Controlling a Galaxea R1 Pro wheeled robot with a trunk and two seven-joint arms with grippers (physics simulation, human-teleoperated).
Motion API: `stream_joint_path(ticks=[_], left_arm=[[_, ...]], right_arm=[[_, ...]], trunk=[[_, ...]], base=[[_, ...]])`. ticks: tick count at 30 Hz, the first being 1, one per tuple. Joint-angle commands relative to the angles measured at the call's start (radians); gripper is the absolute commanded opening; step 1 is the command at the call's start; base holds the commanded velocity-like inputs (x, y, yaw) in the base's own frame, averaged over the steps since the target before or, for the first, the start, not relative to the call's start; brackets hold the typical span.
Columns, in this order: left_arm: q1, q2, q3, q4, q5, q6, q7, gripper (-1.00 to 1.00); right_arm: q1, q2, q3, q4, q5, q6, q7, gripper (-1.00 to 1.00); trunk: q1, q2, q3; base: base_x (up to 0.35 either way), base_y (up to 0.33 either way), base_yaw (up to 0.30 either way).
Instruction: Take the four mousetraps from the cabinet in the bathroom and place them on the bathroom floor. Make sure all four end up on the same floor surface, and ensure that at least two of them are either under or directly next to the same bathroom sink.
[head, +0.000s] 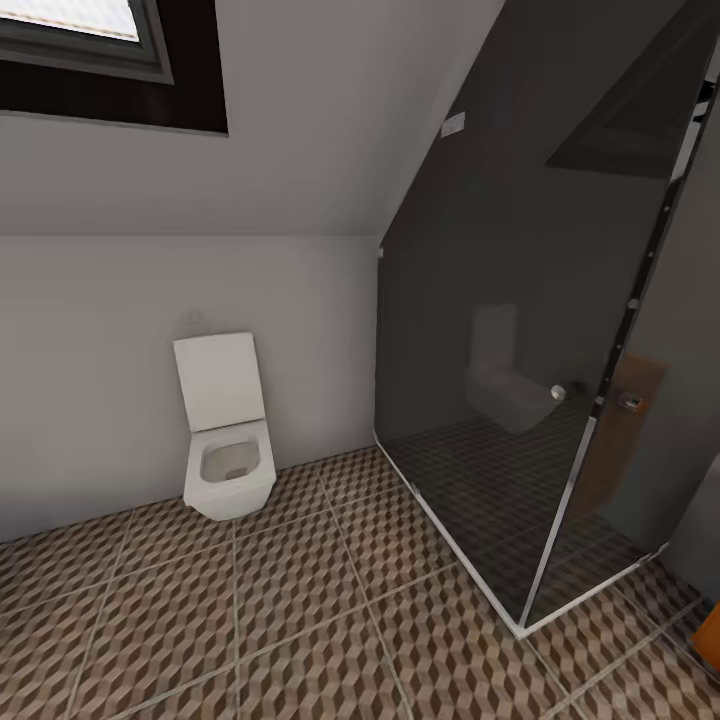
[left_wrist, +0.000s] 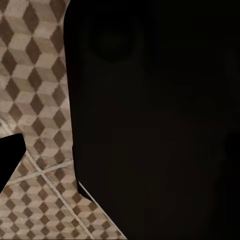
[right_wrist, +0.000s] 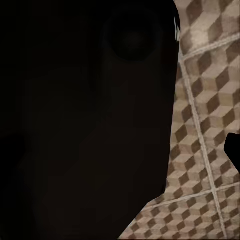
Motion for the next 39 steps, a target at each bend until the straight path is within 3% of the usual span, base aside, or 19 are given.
stream_joint_path(ticks=[1, 7, 17, 27, 39], left_arm=[[0.000, 0.000, 0.000, 0.000, 0.000, 0.000, 0.000, 1.00], [-0.006, 0.012, -0.021, 0.024, 0.014, -0.031, 0.001, 1.00], [0.032, 0.011, 0.013, 0.014, -0.023, 0.026, -0.001, 1.00], [0.034, 0.013, 0.017, 0.009, -0.024, 0.038, 0.003, 1.00], [0.034, 0.029, 0.018, -0.057, -0.023, 0.039, 0.004, 1.00]], right_arm=[[0.000, 0.000, 0.000, 0.000, 0.000, 0.000, 0.000, 1.00], [-0.035, 0.034, 0.021, -0.020, -0.022, -0.023, -0.002, 1.00], [-0.078, 0.053, -0.021, -0.037, 0.010, 0.034, 0.018, 1.00], [-0.078, 0.053, -0.023, -0.041, 0.013, 0.049, 0.016, 1.00], [-0.078, 0.051, -0.023, -0.103, 0.017, 0.045, 0.014, 1.00]], trunk=[[0.000, -0.001, -0.001], [0.000, -0.001, -0.001], [0.000, -0.001, -0.001], [0.000, -0.001, -0.001], [0.000, -0.001, -0.001]], base=[[0.000, 0.000, 0.000], [0.000, 0.000, 0.000], [0.000, 0.000, 0.000], [0.000, 0.000, 0.000], [0.000, 0.000, 0.000]])
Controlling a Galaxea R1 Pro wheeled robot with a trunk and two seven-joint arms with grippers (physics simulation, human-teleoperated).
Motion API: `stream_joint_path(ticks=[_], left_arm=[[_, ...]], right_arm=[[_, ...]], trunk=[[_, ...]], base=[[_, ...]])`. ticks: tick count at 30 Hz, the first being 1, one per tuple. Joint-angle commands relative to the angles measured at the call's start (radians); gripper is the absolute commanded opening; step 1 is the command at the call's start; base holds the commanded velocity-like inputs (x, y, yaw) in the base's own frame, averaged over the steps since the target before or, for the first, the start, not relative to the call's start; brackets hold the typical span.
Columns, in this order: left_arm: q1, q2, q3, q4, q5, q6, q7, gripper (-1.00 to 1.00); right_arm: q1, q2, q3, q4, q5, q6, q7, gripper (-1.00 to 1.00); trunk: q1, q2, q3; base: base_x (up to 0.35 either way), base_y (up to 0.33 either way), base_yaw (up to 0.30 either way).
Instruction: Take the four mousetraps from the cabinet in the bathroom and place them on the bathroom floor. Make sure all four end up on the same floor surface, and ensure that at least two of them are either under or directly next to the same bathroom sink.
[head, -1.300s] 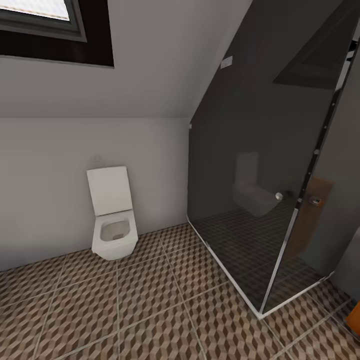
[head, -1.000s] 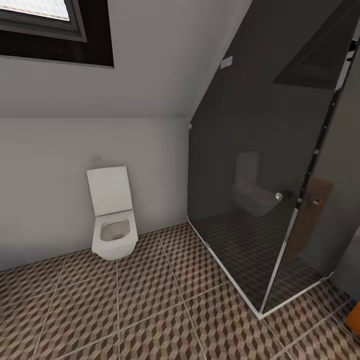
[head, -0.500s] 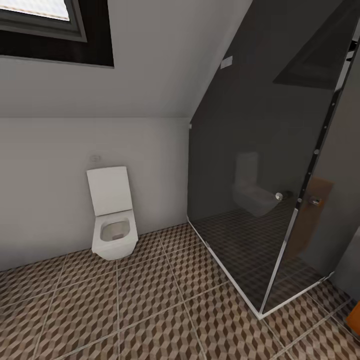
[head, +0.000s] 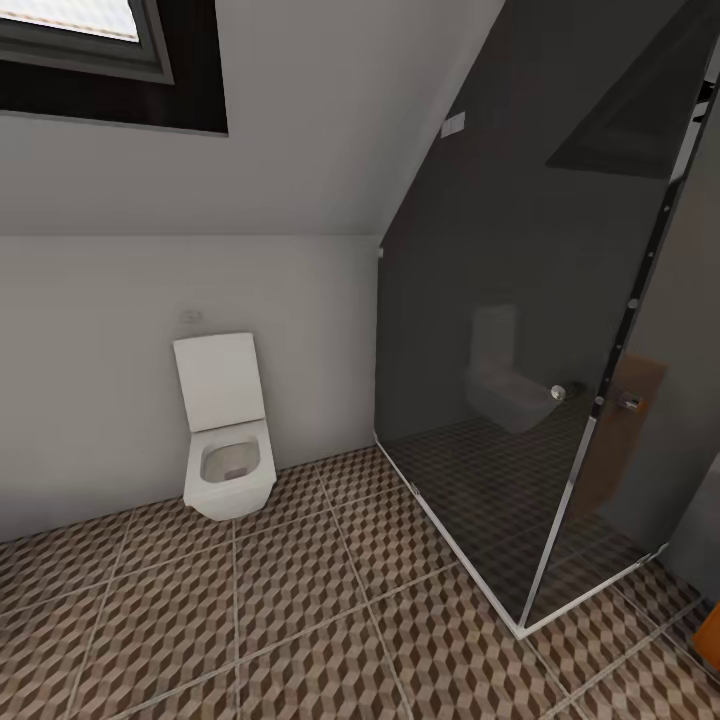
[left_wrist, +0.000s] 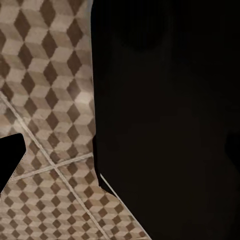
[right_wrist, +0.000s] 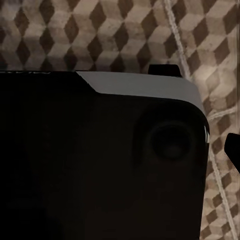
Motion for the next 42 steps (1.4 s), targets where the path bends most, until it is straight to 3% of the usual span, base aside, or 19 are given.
stream_joint_path(ticks=[1, 10, 15, 16, 18, 19, 23, 26, 30, 34, 42], left_arm=[[0.001, 0.000, 0.002, -0.009, -0.002, 0.004, 0.000, 1.00], [0.000, 0.000, 0.003, -0.060, -0.003, 0.009, 0.001, 1.00], [-0.001, 0.001, 0.003, -0.088, -0.002, 0.014, 0.006, 1.00], [-0.001, 0.002, 0.003, -0.610, -0.002, 0.014, 0.009, 1.00], [-0.002, 0.007, 0.005, -0.647, -0.001, 0.013, 0.019, 1.00], [-0.002, 0.013, 0.017, -0.665, -0.001, 0.009, 0.031, 1.00], [-0.002, 0.020, 0.041, -0.650, 0.000, 0.001, 0.042, 1.00], [-0.002, 0.023, 0.056, -0.588, 0.000, -0.090, 0.048, 1.00], [-0.002, 0.023, 0.059, -0.539, 0.001, -0.221, 0.052, 1.00], [-0.002, 0.022, 0.060, -0.492, 0.000, -0.291, 0.054, 1.00], [-0.002, 0.021, 0.061, -0.464, 0.001, -0.322, 0.054, 1.00]], right_arm=[[0.000, -0.001, -0.002, -0.008, 0.002, 0.004, 0.001, 1.00], [0.000, -0.047, -0.002, -0.058, 0.004, 0.004, -0.004, 1.00], [0.000, -0.060, -0.002, -0.086, 0.011, 0.002, -0.011, 1.00], [0.000, -0.061, -0.002, -0.562, 0.012, 0.000, -0.012, 1.00], [0.000, -0.062, -0.002, -0.596, 0.013, -0.012, -0.013, 1.00], [0.000, -0.062, 0.000, -0.613, 0.013, -0.062, -0.013, 1.00], [0.000, -0.059, 0.003, -0.620, 0.012, -0.173, -0.013, 1.00], [0.000, -0.055, 0.008, -0.562, 0.011, -0.290, -0.014, 1.00], [0.000, -0.054, 0.008, -0.497, 0.010, -0.332, -0.011, 1.00], [0.000, -0.055, 0.007, -0.468, 0.011, -0.354, -0.009, 1.00], [0.000, -0.059, 0.006, -0.443, 0.012, -0.364, -0.009, 1.00]], trunk=[[0.000, 0.000, -0.001], [0.000, 0.000, -0.001], [0.000, 0.000, -0.001], [0.000, 0.000, -0.001], [0.000, 0.000, -0.001], [0.000, 0.000, -0.001], [0.000, 0.000, -0.001], [0.000, 0.000, -0.001], [0.000, 0.000, -0.001], [0.000, 0.000, -0.001], [0.000, 0.000, -0.001]], base=[[0.000, 0.000, 0.000], [0.000, 0.000, 0.000], [0.000, 0.000, 0.000], [0.000, 0.000, 0.000], [0.000, 0.000, 0.000], [0.000, 0.000, 0.000], [0.000, 0.000, 0.000], [0.000, 0.000, 0.000], [0.000, 0.000, 0.000], [0.000, 0.000, 0.000], [0.000, 0.000, 0.000]])
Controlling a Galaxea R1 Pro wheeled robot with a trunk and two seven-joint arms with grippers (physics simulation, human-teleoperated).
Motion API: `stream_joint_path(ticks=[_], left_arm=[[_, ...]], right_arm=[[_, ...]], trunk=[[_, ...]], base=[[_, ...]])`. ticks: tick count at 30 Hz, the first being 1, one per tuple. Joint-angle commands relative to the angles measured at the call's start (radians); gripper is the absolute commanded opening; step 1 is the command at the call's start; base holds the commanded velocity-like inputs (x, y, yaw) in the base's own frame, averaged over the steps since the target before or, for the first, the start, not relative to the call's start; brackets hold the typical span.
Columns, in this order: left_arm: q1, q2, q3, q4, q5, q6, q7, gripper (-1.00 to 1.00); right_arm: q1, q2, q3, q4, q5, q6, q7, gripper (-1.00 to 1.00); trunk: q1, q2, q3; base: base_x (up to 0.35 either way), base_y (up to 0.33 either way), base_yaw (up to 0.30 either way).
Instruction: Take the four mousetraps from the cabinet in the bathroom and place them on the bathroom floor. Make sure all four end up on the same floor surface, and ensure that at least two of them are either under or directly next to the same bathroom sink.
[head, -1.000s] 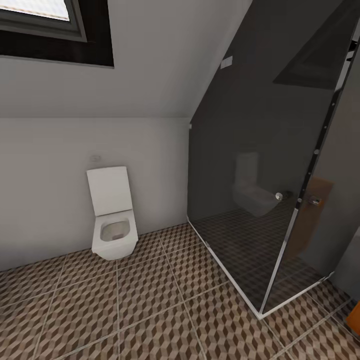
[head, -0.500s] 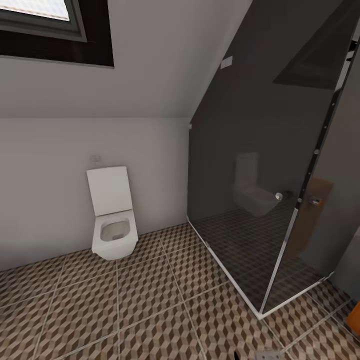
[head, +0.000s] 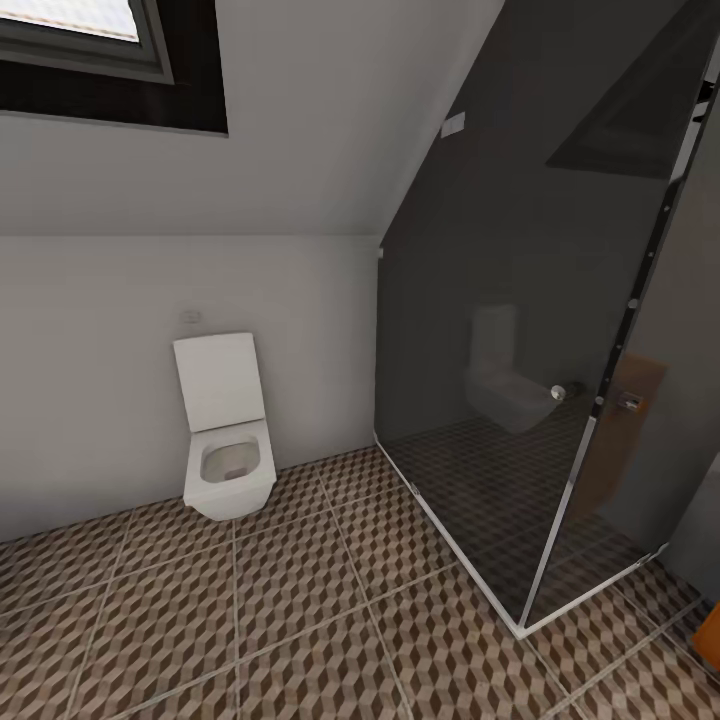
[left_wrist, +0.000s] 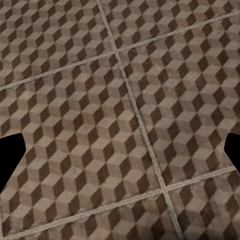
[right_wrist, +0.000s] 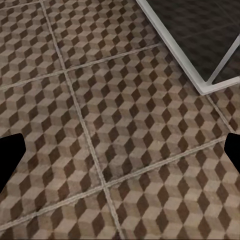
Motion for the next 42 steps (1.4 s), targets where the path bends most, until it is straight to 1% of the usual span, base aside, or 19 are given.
stream_joint_path(ticks=[1, 37, 41, 42], left_arm=[[0.000, 0.000, 0.000, 0.000, -0.002, -0.003, 0.003, 1.00], [0.000, -0.001, -0.005, 0.002, -0.002, -0.011, -0.002, 1.00], [0.000, -0.009, -0.005, 0.001, -0.002, -0.012, -0.004, 1.00], [0.000, -0.017, -0.006, 0.002, -0.003, -0.011, -0.004, 1.00]], right_arm=[[-0.001, 0.000, -0.001, 0.002, 0.003, -0.003, 0.000, 1.00], [0.000, -0.001, -0.001, 0.004, 0.006, -0.006, -0.001, 1.00], [0.000, -0.001, -0.001, 0.003, 0.006, -0.006, -0.001, 1.00], [-0.001, -0.001, -0.001, 0.003, 0.006, -0.006, -0.001, 1.00]], trunk=[[0.000, 0.000, -0.001], [0.000, 0.000, -0.001], [0.000, 0.000, -0.001], [0.000, 0.000, -0.001]], base=[[0.000, 0.000, 0.000], [0.000, 0.000, 0.000], [0.000, 0.000, 0.000], [0.000, 0.000, 0.000]])
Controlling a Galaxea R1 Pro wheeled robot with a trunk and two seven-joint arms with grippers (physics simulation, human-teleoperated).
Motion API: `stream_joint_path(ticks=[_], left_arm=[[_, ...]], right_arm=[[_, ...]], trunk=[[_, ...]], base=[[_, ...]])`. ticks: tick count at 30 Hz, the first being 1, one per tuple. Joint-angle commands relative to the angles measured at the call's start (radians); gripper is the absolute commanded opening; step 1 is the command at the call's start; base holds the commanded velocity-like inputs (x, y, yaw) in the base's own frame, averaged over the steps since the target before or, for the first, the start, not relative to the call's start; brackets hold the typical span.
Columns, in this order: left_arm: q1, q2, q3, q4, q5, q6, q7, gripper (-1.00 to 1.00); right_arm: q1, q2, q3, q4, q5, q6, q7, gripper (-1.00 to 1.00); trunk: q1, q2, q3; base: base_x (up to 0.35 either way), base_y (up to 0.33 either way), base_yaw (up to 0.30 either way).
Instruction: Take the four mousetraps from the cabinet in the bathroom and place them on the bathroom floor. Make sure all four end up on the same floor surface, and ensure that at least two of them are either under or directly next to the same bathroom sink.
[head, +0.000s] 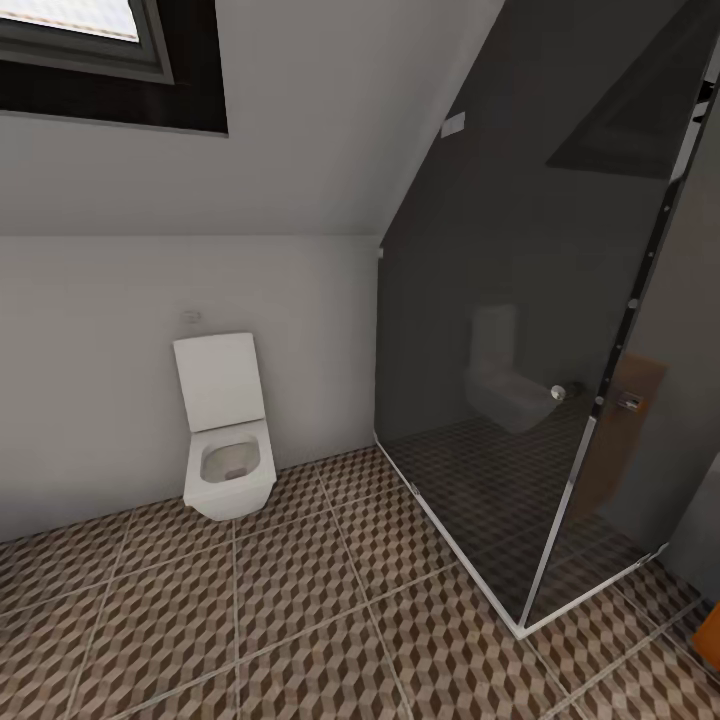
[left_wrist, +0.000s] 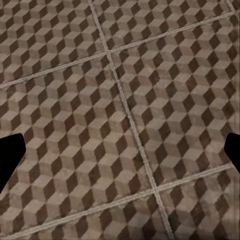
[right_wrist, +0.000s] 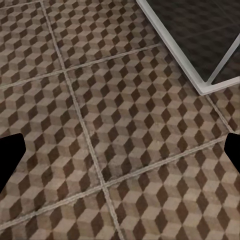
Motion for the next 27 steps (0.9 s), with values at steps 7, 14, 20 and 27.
stream_joint_path(ticks=[7, 14, 20, 27], left_arm=[[0.000, -0.005, -0.001, -0.002, -0.003, -0.002, 0.003, 1.00], [0.000, -0.005, 0.001, -0.002, -0.003, -0.002, 0.003, 1.00], [0.000, -0.005, 0.001, -0.002, -0.003, -0.002, 0.003, 1.00], [0.000, -0.005, 0.001, -0.002, -0.003, -0.001, 0.003, 1.00]], right_arm=[[-0.001, 0.000, -0.001, 0.001, 0.003, -0.003, 0.000, 1.00], [0.000, 0.000, -0.001, 0.001, 0.003, -0.003, 0.000, 1.00], [0.000, 0.001, 0.000, 0.001, 0.002, -0.003, 0.000, 1.00], [-0.001, 0.002, 0.000, 0.001, 0.002, -0.003, 0.001, 1.00]], trunk=[[0.000, 0.000, -0.001], [0.000, 0.000, -0.001], [0.000, 0.000, -0.001], [0.000, 0.000, 0.000]], base=[[0.000, 0.000, 0.000], [0.000, 0.000, 0.000], [0.000, 0.000, 0.000], [0.000, 0.000, -0.049]])
